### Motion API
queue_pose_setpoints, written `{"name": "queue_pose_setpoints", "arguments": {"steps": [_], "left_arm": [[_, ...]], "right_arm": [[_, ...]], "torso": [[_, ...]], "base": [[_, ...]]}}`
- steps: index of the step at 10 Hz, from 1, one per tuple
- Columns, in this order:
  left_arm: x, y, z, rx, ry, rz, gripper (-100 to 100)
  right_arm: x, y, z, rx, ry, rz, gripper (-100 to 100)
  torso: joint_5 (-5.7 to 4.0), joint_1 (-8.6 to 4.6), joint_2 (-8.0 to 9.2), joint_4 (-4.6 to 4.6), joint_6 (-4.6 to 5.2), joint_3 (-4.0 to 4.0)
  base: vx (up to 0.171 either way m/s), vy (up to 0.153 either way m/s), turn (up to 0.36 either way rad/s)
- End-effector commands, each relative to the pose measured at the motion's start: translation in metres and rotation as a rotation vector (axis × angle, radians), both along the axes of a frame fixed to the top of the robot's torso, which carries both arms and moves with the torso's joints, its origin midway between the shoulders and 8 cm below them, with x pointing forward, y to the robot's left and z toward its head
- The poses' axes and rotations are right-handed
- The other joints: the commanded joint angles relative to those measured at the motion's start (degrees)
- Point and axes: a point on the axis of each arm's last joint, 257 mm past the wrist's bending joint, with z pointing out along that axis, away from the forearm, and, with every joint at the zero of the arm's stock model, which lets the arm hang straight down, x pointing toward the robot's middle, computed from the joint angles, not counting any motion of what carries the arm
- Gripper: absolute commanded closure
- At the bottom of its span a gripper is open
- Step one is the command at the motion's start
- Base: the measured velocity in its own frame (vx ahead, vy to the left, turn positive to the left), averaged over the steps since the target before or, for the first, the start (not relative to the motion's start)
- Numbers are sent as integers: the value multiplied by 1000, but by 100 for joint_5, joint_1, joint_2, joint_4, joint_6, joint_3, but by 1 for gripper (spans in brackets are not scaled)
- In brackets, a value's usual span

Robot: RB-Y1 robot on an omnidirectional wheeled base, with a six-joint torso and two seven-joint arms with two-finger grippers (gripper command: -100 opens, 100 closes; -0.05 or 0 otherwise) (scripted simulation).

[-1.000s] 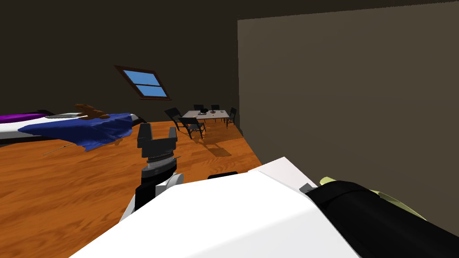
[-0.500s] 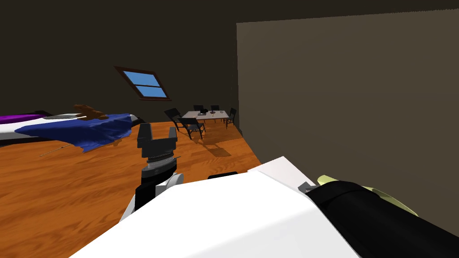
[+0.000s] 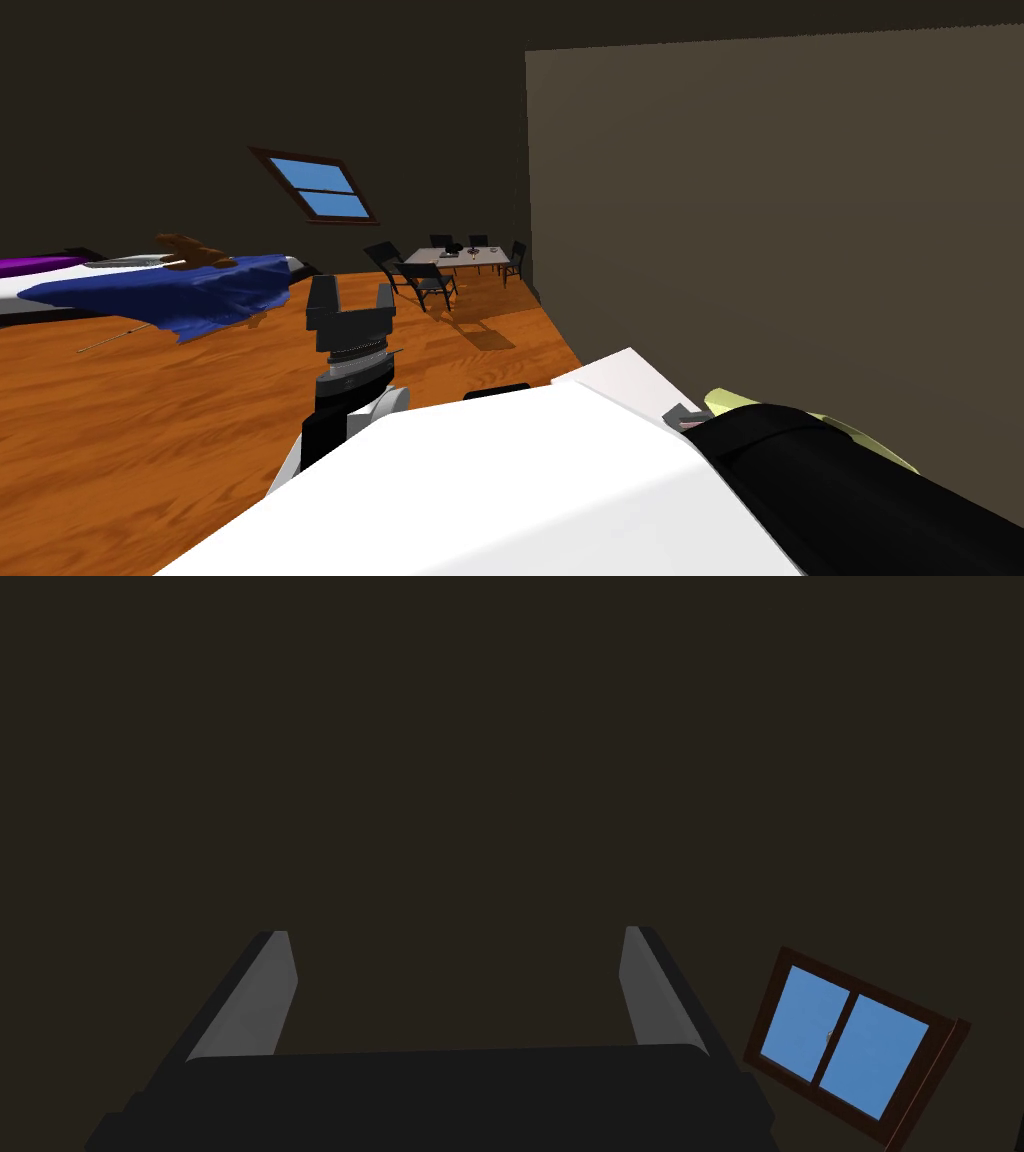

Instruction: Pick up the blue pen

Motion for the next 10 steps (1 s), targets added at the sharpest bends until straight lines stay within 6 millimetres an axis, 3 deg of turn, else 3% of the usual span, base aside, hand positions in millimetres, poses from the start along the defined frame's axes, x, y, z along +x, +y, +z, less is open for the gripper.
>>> {"name": "queue_pose_setpoints", "arguments": {"steps": [1,7,8,9,10], "left_arm": [[0,0,0,0,0,0,0],[0,0,0,0,0,0,0],[0,0,0,0,0,0,0],[0,0,0,0,0,0,0],[0,0,0,0,0,0,0]], "right_arm": [[2,0,1,-2,-2,-34,-100],[2,0,1,-5,-2,-80,-100],[24,0,-3,-11,-24,-74,-100],[17,5,-5,-2,-6,-60,-100],[44,2,-7,-14,-40,-64,-100]], "torso": [[0,0,0,0,0,0],[1,4,0,0,0,0],[1,3,0,0,0,0],[0,-3,1,0,1,0],[-1,-3,3,0,0,1]], "base": [[-2,-5,-14],[0,0,-1],[-6,-21,-118],[-12,-19,-52],[-15,-27,-104]]}}
